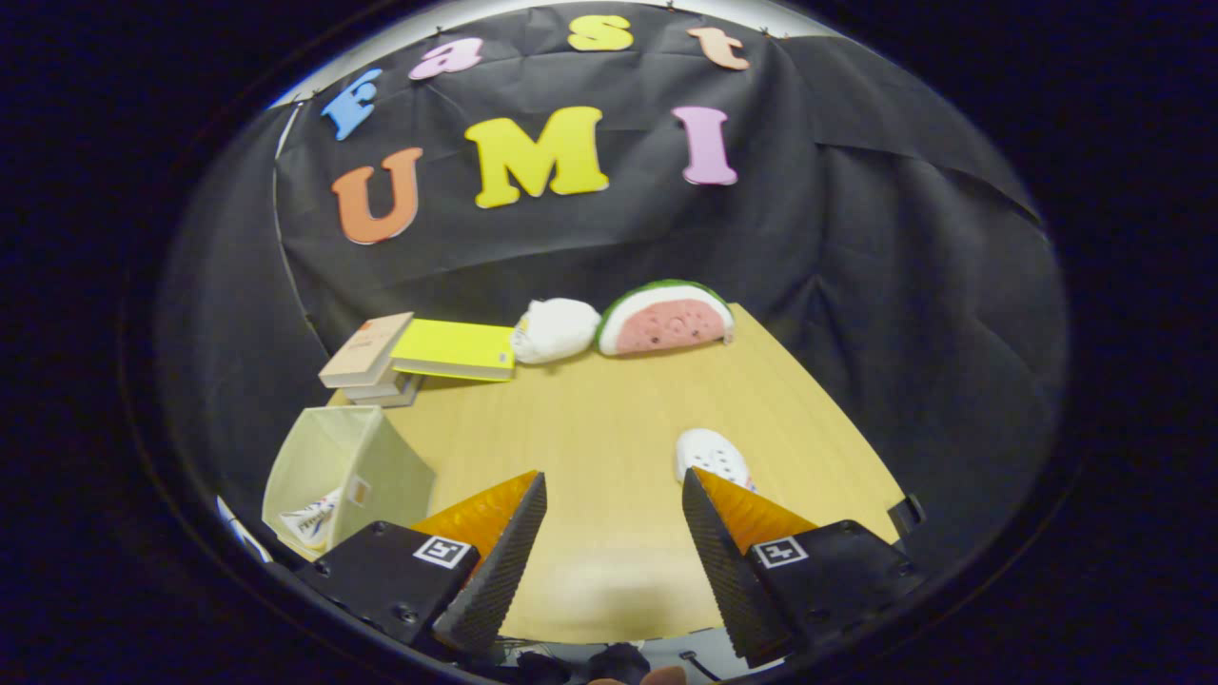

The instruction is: Open the storage box then place both shoes into the box .Put the left shoe in first, then the right shoe, with the right side of both shoes facing outward in a uniform manner.

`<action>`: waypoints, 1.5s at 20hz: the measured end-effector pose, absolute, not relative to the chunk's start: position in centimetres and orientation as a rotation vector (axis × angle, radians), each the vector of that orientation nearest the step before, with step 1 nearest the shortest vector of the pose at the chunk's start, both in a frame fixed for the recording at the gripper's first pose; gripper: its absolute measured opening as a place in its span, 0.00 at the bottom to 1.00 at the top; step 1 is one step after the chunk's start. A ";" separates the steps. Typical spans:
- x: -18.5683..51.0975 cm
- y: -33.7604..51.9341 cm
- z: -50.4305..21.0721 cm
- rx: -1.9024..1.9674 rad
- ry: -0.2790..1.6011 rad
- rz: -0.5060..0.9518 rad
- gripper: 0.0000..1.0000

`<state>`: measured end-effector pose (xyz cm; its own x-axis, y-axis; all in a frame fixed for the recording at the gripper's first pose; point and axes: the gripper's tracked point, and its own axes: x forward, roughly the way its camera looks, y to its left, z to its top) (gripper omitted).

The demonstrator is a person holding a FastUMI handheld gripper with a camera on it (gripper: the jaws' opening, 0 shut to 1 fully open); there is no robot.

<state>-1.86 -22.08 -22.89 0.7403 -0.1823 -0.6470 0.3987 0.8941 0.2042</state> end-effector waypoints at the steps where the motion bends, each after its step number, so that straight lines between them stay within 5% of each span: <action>1: -2.5 -24.6 -24.7 0.349 0.685 -0.350 0.92; 11: -1.0 -33.2 -40.4 0.361 0.911 -0.232 0.92; 19: 1.5 -32.6 -43.5 0.460 0.964 -0.118 0.85; 24: 1.8 -32.0 -43.1 0.522 0.963 -0.098 0.39; 28: 1.7 -32.0 -42.7 0.566 0.971 -0.146 0.12; 30: 1.6 -31.4 -42.3 0.631 0.979 -0.176 0.07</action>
